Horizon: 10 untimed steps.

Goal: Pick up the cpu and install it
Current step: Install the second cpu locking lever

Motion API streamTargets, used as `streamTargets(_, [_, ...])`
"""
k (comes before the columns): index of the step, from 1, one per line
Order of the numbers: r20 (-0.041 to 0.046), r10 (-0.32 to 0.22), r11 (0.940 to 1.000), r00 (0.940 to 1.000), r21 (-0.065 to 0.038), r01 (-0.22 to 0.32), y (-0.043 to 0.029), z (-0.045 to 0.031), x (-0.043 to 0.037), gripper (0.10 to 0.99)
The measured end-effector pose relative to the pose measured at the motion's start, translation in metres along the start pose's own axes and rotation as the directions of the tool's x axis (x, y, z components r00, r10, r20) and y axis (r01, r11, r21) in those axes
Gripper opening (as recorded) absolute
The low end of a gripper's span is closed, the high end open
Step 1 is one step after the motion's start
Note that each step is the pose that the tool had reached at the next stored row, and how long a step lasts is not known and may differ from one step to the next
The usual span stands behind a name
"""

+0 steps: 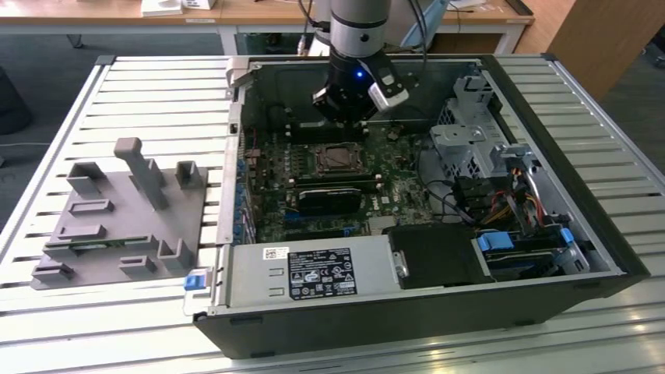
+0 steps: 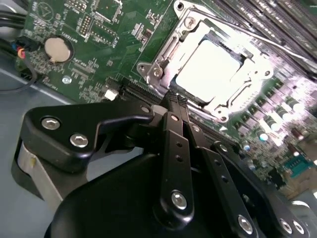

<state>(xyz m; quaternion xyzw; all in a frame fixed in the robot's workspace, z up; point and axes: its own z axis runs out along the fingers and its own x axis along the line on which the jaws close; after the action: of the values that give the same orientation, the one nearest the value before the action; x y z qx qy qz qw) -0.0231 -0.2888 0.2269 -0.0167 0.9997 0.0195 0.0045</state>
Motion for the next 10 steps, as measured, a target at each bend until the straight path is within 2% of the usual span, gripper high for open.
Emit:
streamTargets(5, [-0.0001, 0.0, 1.0, 1.0, 0.0, 0.0, 0.0007, -0.0177, -0.0002, 0.106])
streamTargets(10, [-0.0001, 0.0, 1.0, 1.0, 0.0, 0.0, -0.0005, -0.0195, -0.0001, 0.106])
